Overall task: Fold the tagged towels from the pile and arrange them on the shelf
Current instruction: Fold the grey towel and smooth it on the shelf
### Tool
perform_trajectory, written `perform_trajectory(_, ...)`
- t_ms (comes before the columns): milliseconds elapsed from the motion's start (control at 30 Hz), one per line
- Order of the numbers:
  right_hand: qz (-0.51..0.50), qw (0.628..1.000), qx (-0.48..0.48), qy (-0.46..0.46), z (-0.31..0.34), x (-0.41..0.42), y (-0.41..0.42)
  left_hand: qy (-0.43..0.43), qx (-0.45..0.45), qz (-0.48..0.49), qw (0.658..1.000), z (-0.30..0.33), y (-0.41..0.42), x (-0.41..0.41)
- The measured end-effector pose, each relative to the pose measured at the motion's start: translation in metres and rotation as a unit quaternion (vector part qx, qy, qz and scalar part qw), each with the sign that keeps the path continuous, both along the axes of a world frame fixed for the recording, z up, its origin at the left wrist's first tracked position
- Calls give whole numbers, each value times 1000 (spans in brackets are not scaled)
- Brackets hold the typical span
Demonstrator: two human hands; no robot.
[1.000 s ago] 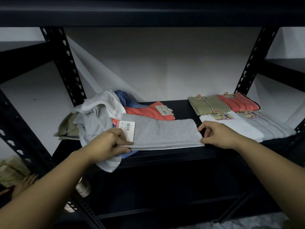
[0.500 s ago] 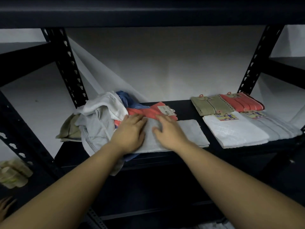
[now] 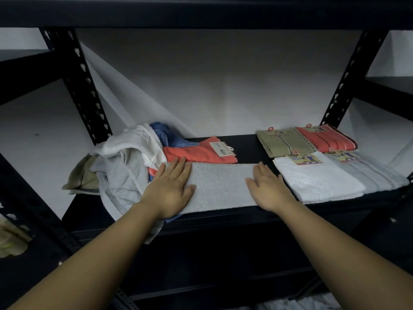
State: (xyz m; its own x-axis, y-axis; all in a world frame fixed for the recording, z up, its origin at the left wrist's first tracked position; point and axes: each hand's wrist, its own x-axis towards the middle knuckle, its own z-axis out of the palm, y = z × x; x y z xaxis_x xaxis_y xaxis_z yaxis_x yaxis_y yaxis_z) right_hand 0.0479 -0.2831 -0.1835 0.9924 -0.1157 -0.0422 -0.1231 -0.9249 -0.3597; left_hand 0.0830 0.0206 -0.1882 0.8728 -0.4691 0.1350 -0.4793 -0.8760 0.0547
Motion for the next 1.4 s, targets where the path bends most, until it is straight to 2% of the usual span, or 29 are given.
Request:
perform_trajectory(100,-101,988,32,-110,-2,-5,-1,-6,-1,6,1000,-2,0,0)
perform_trajectory(233,-161,983,-50,-73,2,-2,1,-9,-7,6,1000,-3,-1,0)
perform_trajectory(467,-104,992,-16,-64,10,8,-6,-21,8,11,1000,0,-3,-2)
perform_trajectory(567,-91,993,66,-47,26,13,-16,-66,8,7,998,8,-9,-3)
perform_trajectory(667,-56,984,151,-73,48,13,-35,-98,-4,-64,993,13,-25,-4)
perform_trajectory(733,-21,977,190,-99,61,8,-49,-74,-19,-124,989,15,-42,-5)
perform_trajectory(833,21,971,214,-108,73,2,-76,-14,-34,-159,987,16,-79,-8)
perform_trajectory(1067,102,959,230,-133,92,0,-132,21,-45,-148,988,15,-147,-10)
perform_trajectory(1267,107,959,234,-123,92,4,-143,36,-27,-118,992,13,-169,-4)
perform_trajectory(1400,111,952,266,-101,91,4,-135,19,-69,-132,989,15,-163,-1)
